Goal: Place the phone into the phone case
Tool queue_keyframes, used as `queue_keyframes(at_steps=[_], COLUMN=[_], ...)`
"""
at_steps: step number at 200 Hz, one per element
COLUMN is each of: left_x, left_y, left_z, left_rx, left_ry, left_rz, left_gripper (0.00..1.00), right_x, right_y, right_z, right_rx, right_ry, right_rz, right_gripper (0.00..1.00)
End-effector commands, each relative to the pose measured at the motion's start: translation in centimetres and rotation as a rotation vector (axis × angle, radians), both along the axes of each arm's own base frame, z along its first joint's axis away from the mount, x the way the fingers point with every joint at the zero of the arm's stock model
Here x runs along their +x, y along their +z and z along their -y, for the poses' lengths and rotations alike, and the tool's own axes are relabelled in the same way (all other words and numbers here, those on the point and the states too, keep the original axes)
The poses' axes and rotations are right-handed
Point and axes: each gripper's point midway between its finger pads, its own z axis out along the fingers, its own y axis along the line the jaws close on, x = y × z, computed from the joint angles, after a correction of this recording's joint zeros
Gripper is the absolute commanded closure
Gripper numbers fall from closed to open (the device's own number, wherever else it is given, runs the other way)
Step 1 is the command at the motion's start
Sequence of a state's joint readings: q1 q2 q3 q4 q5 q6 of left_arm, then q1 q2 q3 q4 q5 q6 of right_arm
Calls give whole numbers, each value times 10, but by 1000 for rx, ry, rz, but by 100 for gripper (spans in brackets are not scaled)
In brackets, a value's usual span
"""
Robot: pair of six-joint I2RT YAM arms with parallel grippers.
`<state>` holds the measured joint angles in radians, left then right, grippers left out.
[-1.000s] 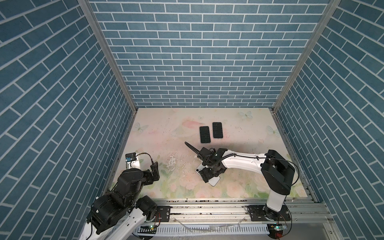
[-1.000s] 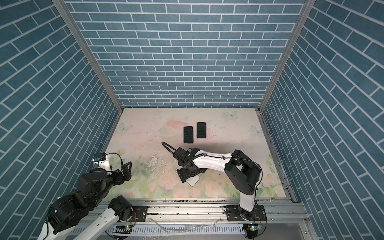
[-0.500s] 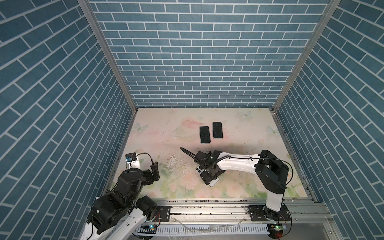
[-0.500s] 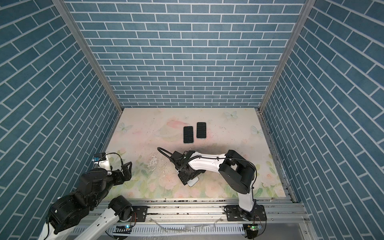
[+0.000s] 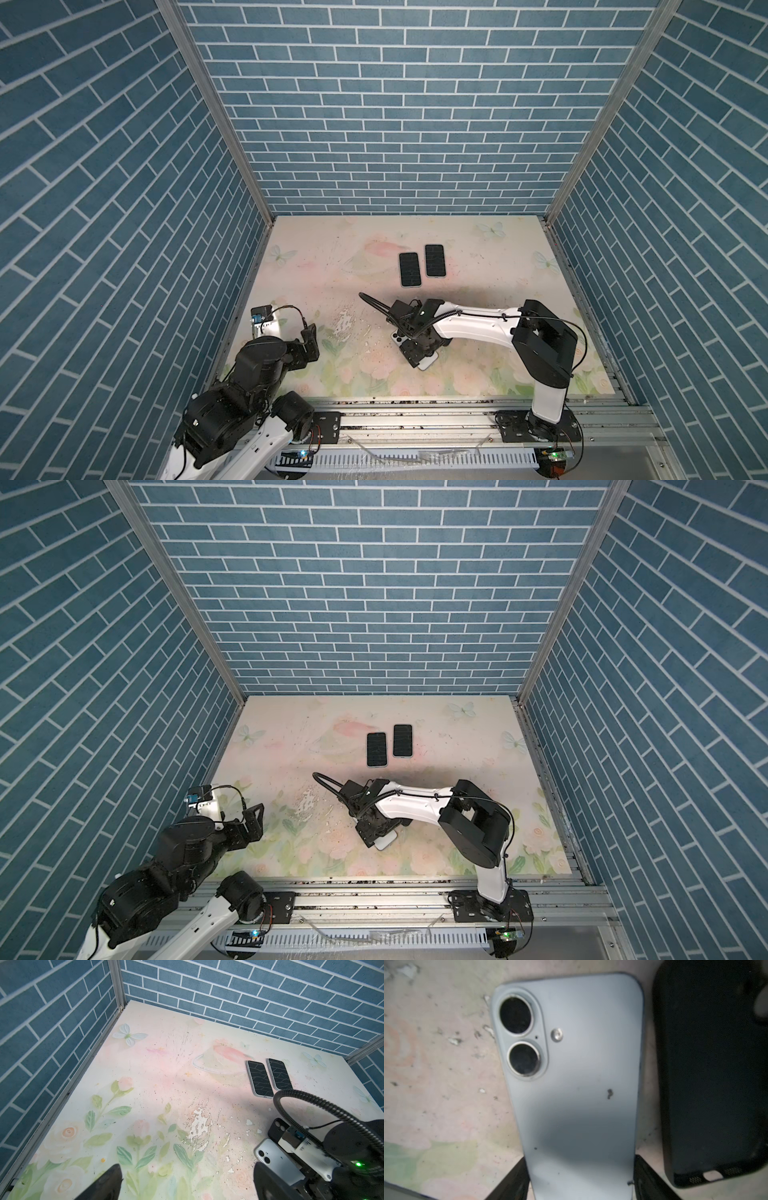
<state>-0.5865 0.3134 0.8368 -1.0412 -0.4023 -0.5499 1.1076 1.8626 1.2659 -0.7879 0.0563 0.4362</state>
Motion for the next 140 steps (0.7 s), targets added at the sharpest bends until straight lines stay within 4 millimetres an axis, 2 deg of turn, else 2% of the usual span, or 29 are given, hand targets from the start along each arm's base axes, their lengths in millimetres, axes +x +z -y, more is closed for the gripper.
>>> queue_keyframes(at_steps=[1,65,140], left_x=[1,1,1], left_y=[-3,-3,-4], left_z=[-1,-1,0], left_rx=[15,14,13], left_ry=[4,3,1], left_rz=[-8,-10,-9], left_gripper=[0,0,1], right_x=[16,28,50], right_y=[41,55,28], right_z=[0,24,65], right_rx=[51,52,0], right_ry=[3,-43,-216], right_rz=[85,112,84], right_gripper=[33,34,34])
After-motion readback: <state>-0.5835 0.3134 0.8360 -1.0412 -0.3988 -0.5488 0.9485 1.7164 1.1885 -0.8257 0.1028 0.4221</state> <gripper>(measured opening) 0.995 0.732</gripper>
